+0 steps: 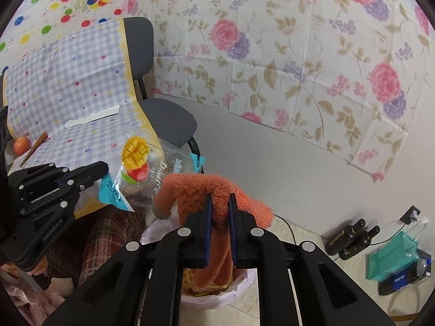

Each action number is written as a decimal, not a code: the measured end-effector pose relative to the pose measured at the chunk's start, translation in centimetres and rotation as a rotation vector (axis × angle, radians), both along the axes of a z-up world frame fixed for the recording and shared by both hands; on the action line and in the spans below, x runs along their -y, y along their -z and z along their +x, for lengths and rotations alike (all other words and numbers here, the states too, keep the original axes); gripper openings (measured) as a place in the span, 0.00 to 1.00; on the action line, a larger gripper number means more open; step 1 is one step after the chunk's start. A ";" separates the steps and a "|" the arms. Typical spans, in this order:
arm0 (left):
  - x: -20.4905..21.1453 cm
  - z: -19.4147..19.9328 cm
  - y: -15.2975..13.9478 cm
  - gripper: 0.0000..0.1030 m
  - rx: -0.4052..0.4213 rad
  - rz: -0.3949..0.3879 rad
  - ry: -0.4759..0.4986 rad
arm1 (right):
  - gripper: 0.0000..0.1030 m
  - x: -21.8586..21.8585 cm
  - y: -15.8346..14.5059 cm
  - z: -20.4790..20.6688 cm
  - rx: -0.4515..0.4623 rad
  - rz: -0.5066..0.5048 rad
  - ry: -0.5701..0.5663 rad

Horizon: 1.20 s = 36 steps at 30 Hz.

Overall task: Collect trash
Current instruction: 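Carry the glove and bag over the bin and open both grippers, then move both grippers back over the chair toward the brown sheath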

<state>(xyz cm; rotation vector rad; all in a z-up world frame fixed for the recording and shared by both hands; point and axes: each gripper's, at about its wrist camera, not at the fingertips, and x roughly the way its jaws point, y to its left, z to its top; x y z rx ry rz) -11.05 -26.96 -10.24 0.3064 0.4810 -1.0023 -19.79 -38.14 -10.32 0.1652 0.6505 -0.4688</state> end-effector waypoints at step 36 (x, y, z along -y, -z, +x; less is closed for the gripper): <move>-5.5 6.8 -1.2 0.57 -0.082 0.034 -0.236 | 0.40 -0.3 -1.3 5.7 0.076 0.060 -0.100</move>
